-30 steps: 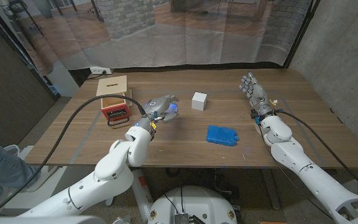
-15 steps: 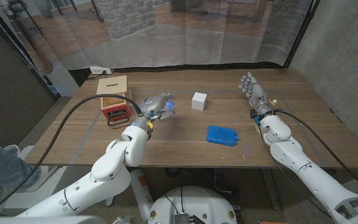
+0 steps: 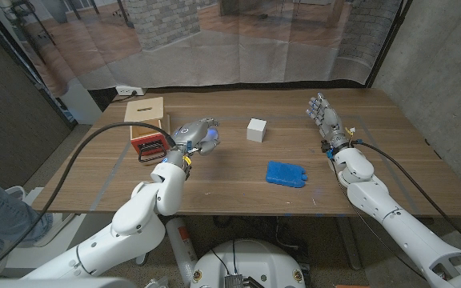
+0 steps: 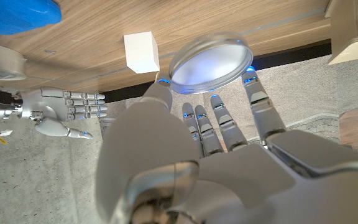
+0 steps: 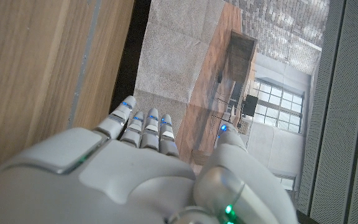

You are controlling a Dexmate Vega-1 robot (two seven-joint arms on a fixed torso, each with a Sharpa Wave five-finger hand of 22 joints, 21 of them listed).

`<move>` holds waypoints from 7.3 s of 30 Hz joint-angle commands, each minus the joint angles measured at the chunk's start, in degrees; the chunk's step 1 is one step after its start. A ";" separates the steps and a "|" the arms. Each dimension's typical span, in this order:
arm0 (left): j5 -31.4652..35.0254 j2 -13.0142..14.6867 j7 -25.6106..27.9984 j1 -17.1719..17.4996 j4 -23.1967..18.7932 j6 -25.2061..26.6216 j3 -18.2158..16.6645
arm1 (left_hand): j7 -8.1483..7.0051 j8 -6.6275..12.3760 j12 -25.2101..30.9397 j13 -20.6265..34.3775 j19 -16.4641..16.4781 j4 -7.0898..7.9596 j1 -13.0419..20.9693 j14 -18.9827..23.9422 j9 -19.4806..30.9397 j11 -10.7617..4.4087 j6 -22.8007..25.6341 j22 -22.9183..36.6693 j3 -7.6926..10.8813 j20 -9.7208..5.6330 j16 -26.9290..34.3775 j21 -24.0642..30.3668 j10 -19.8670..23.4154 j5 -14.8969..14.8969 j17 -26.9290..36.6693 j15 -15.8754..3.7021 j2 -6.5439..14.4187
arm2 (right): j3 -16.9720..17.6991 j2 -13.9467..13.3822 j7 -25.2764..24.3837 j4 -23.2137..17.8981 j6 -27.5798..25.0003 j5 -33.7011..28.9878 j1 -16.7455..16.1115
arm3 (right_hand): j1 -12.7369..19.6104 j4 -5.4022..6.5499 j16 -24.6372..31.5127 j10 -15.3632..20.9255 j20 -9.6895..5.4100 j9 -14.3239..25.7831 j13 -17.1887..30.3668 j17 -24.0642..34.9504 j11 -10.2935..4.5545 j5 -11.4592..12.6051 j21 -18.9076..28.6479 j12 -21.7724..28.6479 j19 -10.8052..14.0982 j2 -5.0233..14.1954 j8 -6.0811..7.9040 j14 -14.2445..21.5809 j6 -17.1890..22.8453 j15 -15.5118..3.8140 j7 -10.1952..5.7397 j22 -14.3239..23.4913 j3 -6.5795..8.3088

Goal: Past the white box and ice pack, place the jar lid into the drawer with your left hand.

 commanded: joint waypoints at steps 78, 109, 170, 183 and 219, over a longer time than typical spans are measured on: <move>-10.14 6.81 7.41 -0.56 -2.67 10.66 -6.77 | 0.07 0.03 -0.01 0.50 0.52 0.46 0.87 1.88 0.13 -0.46 1.73 0.25 0.37 -0.46 -0.07 -0.95 1.79 0.17 0.23 -1.39 0.14 | -1.79 1.76 -0.80 2.87 -1.85 -1.39 4.06 | -0.19 -0.52 0.04 0.75 0.72 0.27 0.32 0.21 0.11 -0.07 -0.12 0.21 0.20 0.64 0.12 0.65 0.63 -0.23 0.01 0.14 -0.01; -15.37 10.25 9.03 -1.30 -2.50 15.07 -8.21 | 0.32 -0.16 -0.33 0.50 0.42 0.50 0.96 2.12 0.11 0.09 1.83 0.31 0.40 -0.90 -0.14 -1.17 1.55 0.15 0.31 -1.43 0.17 | -2.72 2.61 -0.73 4.20 -2.65 -1.94 5.83 | -0.26 -0.55 0.14 1.07 0.82 0.27 0.32 0.22 -0.26 -0.08 -0.25 0.28 -0.02 0.69 0.13 0.96 0.76 -0.21 -0.01 0.15 -0.07; -24.54 14.64 16.09 -3.52 4.37 15.34 -9.50 | -0.31 0.11 -0.31 0.46 -0.04 0.38 1.40 2.28 0.09 -1.14 3.53 0.29 0.58 -0.80 -0.24 -1.49 2.25 0.15 0.34 -2.22 0.16 | -4.24 2.65 -1.84 2.97 -6.05 -2.97 6.68 | -0.32 -0.63 0.10 1.25 0.83 0.27 0.33 0.22 -0.24 -0.10 -0.26 0.23 0.02 0.75 0.11 1.17 0.87 -0.27 -0.08 0.16 -0.16; -25.99 14.10 15.90 -5.36 7.23 14.28 -10.00 | -0.60 0.20 -0.31 0.45 -0.24 0.39 1.50 2.46 0.09 -1.15 3.99 0.28 0.66 -0.73 -0.20 -1.57 2.41 0.15 0.35 -2.35 0.24 | -4.46 2.35 -1.85 2.81 -6.89 -3.07 6.68 | -0.34 -0.65 0.10 1.30 0.84 0.27 0.33 0.22 -0.33 -0.10 -0.25 0.23 0.07 0.75 0.09 1.20 0.83 -0.22 -0.03 0.16 -0.20; -25.35 10.12 17.44 -11.44 16.17 7.77 -6.49 | -0.92 0.29 -0.30 0.42 -0.87 0.21 2.10 2.75 0.06 -1.91 4.98 0.27 1.06 -0.63 -0.23 -1.75 2.99 0.15 0.33 -3.18 0.48 | -4.61 2.66 -2.28 4.05 -7.65 -3.14 7.35 | -0.39 -0.67 0.11 1.26 0.95 0.28 0.33 0.23 -0.27 -0.12 -0.24 0.16 0.17 0.79 0.10 1.34 0.91 -0.16 -0.03 0.16 -0.25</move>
